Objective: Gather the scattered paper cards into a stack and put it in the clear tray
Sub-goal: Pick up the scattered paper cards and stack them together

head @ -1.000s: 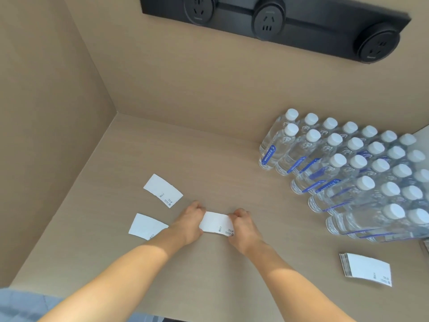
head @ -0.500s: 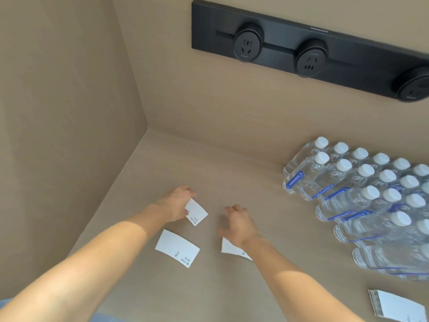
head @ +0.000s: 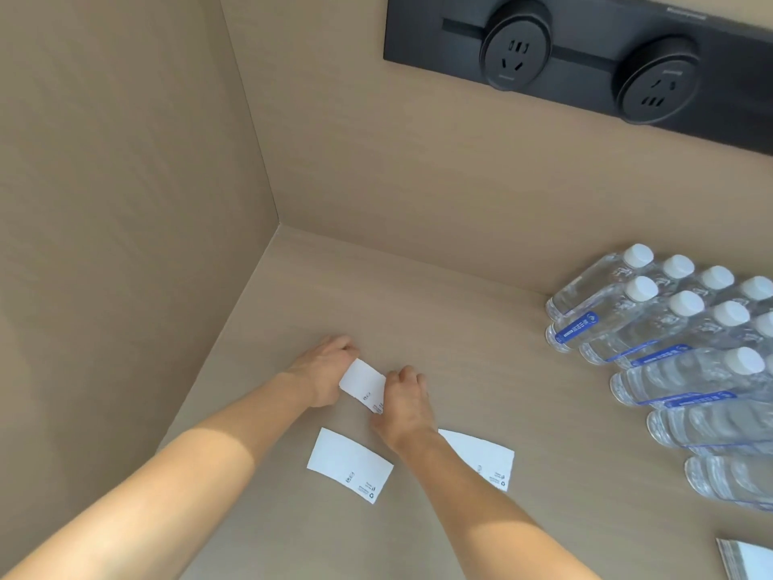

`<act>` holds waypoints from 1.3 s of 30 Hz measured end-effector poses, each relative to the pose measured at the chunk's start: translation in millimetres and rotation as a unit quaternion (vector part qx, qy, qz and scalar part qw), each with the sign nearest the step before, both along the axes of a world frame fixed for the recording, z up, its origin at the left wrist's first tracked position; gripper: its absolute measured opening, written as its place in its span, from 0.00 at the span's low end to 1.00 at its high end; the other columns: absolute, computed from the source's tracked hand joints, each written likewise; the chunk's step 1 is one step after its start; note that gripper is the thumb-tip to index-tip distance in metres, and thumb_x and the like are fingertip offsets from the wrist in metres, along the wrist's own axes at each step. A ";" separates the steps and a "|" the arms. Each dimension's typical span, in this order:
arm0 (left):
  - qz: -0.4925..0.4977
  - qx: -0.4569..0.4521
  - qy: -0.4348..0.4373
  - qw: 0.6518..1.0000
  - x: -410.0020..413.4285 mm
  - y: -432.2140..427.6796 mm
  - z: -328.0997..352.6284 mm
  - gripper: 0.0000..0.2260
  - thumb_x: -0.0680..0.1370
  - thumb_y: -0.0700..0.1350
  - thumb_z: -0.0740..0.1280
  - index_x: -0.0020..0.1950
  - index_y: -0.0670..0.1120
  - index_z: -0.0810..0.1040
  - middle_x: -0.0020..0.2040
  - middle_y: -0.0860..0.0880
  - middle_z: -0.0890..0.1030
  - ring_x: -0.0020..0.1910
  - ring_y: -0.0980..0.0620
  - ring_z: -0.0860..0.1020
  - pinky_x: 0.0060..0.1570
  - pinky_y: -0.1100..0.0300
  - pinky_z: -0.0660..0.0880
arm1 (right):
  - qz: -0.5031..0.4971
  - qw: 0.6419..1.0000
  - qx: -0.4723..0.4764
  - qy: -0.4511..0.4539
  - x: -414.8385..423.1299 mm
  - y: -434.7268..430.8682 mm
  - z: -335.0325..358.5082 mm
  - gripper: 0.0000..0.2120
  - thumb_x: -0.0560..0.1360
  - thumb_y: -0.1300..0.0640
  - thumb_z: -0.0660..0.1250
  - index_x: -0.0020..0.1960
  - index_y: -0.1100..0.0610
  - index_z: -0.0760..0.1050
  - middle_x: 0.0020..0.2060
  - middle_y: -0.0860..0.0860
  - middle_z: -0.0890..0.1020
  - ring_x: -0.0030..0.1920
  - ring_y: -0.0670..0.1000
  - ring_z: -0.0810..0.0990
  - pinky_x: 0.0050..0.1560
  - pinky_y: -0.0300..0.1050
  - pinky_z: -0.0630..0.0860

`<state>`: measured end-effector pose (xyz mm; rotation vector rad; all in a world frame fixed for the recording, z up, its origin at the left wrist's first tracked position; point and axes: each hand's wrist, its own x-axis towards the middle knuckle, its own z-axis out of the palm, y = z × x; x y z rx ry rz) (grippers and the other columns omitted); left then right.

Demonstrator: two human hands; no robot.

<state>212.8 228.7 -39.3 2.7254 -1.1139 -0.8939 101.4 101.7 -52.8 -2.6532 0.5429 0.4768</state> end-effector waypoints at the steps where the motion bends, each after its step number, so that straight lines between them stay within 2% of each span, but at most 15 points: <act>1: 0.000 0.001 -0.002 1.000 0.6 0.4 -0.9 0.20 0.72 0.33 0.64 0.62 0.47 0.71 0.61 0.52 0.67 0.64 0.48 0.67 0.56 0.52 0.75 | -0.003 1.000 0.003 -0.004 -1.3 -0.2 -2.0 0.15 0.71 0.60 0.68 0.56 0.59 0.70 0.57 0.55 0.69 0.59 0.57 0.66 0.57 0.49 0.73; 3: -0.009 0.006 -0.016 1.000 0.3 1.4 -0.6 0.15 0.71 0.38 0.67 0.57 0.47 0.72 0.58 0.51 0.68 0.61 0.49 0.69 0.50 0.54 0.75 | -0.003 1.000 0.007 -0.014 -3.6 -2.2 -4.2 0.15 0.70 0.60 0.68 0.55 0.60 0.70 0.57 0.55 0.69 0.59 0.57 0.66 0.57 0.48 0.73; 5: -0.025 0.012 -0.037 0.999 -0.9 2.0 0.1 0.16 0.70 0.45 0.70 0.56 0.48 0.72 0.57 0.52 0.68 0.60 0.50 0.69 0.47 0.57 0.71 | 0.001 1.000 0.009 -0.022 -5.6 -5.4 -3.8 0.15 0.70 0.60 0.68 0.55 0.60 0.71 0.57 0.55 0.69 0.60 0.56 0.65 0.56 0.47 0.74; 8: -0.038 0.007 -0.060 0.997 -6.5 1.8 2.4 0.20 0.68 0.52 0.70 0.58 0.49 0.73 0.57 0.52 0.68 0.61 0.50 0.69 0.50 0.55 0.71 | 0.009 1.000 0.011 -0.025 -12.0 -11.6 2.9 0.16 0.70 0.60 0.69 0.56 0.60 0.71 0.58 0.55 0.69 0.61 0.56 0.65 0.55 0.47 0.75; 15: -0.049 -0.048 -0.062 0.996 -43.2 -18.1 20.7 0.24 0.67 0.57 0.67 0.60 0.50 0.72 0.58 0.53 0.68 0.61 0.51 0.70 0.52 0.55 0.71 | 0.020 0.999 0.011 -0.035 -51.4 -49.1 31.3 0.19 0.68 0.60 0.69 0.58 0.61 0.70 0.59 0.53 0.67 0.62 0.54 0.64 0.55 0.48 0.76; 19: -0.061 -0.061 -0.063 0.994 -74.1 -49.6 34.5 0.25 0.67 0.59 0.66 0.61 0.50 0.73 0.57 0.52 0.69 0.62 0.51 0.69 0.53 0.54 0.72 | 0.010 0.999 0.001 -0.044 -82.9 -82.6 45.6 0.19 0.67 0.61 0.70 0.57 0.61 0.71 0.59 0.53 0.67 0.62 0.54 0.64 0.58 0.47 0.74; 22: -0.080 -0.059 -0.066 0.993 -98.9 -72.4 35.4 0.24 0.67 0.60 0.66 0.59 0.50 0.73 0.56 0.52 0.69 0.61 0.50 0.70 0.50 0.56 0.69 | 0.005 0.999 0.004 -0.033 -106.7 -108.0 48.1 0.21 0.66 0.61 0.70 0.58 0.61 0.72 0.59 0.54 0.68 0.62 0.55 0.65 0.59 0.45 0.73; 25: -0.096 -0.061 -0.064 0.992 -118.5 -85.2 32.7 0.23 0.68 0.60 0.66 0.58 0.49 0.73 0.55 0.52 0.69 0.59 0.50 0.70 0.47 0.57 0.67 | -0.004 1.000 0.004 -0.018 -127.8 -122.2 43.6 0.23 0.67 0.59 0.72 0.60 0.59 0.72 0.60 0.52 0.68 0.62 0.54 0.64 0.52 0.41 0.72; 28: -0.103 -0.052 -0.065 0.991 -134.9 -91.1 27.8 0.24 0.70 0.59 0.65 0.60 0.48 0.73 0.57 0.51 0.71 0.60 0.49 0.69 0.51 0.54 0.72 | -0.025 1.000 0.007 -0.015 -145.0 -125.1 36.1 0.21 0.67 0.59 0.71 0.59 0.57 0.72 0.58 0.50 0.67 0.62 0.52 0.64 0.45 0.41 0.71; 31: -0.107 -0.047 -0.066 0.991 -145.8 -96.6 23.2 0.24 0.72 0.58 0.65 0.63 0.47 0.71 0.60 0.50 0.73 0.63 0.48 0.68 0.56 0.53 0.74 | -0.039 0.999 0.009 -0.017 -156.1 -127.9 28.4 0.20 0.67 0.59 0.69 0.59 0.56 0.72 0.58 0.50 0.67 0.62 0.51 0.64 0.50 0.41 0.73; 35: -0.099 -0.037 -0.056 0.993 -152.7 -99.6 16.7 0.22 0.74 0.56 0.64 0.65 0.46 0.70 0.61 0.49 0.74 0.64 0.48 0.69 0.58 0.52 0.73 | -0.045 0.999 0.010 -0.016 -160.5 -130.8 20.7 0.21 0.68 0.60 0.68 0.60 0.56 0.72 0.59 0.50 0.68 0.62 0.52 0.65 0.52 0.43 0.74; 39: -0.087 -0.008 -0.046 0.995 -155.3 -96.2 5.3 0.18 0.78 0.51 0.64 0.64 0.43 0.70 0.63 0.47 0.72 0.65 0.46 0.67 0.62 0.51 0.72 | -0.048 0.999 0.022 -0.004 -160.0 -129.2 10.3 0.15 0.71 0.63 0.65 0.58 0.58 0.73 0.60 0.52 0.70 0.62 0.54 0.67 0.56 0.46 0.75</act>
